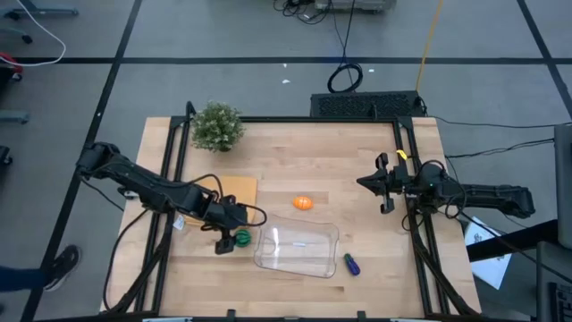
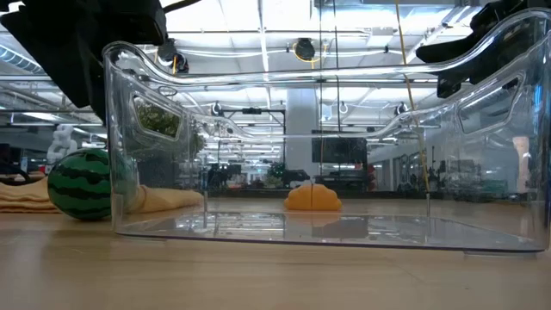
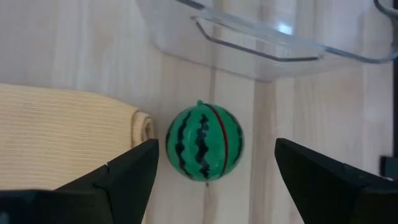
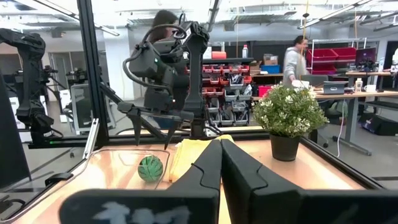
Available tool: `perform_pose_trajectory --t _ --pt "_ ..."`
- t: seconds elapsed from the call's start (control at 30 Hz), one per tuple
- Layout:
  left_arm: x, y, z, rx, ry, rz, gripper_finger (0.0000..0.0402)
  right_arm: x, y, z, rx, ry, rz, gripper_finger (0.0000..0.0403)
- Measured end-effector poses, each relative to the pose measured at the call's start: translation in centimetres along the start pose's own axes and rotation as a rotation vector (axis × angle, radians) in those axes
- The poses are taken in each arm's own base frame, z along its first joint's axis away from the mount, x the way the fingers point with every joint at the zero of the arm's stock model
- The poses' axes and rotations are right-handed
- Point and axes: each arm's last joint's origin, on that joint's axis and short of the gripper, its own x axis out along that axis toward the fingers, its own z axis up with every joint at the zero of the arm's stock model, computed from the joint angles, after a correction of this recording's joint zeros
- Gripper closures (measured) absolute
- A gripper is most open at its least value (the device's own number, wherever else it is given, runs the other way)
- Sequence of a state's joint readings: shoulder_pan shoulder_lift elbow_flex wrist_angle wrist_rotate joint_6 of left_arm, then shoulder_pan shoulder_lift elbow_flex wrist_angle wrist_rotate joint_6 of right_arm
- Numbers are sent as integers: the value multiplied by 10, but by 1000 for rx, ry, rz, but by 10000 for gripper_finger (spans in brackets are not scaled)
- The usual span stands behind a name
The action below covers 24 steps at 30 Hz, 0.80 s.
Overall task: Pick and placing Produce into tupperware
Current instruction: Put the green watermelon into the transparent bin
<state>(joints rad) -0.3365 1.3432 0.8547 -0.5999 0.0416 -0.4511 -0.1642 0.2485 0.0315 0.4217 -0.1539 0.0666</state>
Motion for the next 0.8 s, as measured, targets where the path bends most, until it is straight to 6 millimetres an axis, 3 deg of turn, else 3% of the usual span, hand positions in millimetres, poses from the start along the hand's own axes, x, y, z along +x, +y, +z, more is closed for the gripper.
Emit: perform_pose_trajectory --t 0.43,0.8 --pt "18 -4 -2 6 33 51 75 0 0 0 0 1 0 403" --pt "19 -11 -4 6 29 45 67 0 0 0 1 1 0 403"
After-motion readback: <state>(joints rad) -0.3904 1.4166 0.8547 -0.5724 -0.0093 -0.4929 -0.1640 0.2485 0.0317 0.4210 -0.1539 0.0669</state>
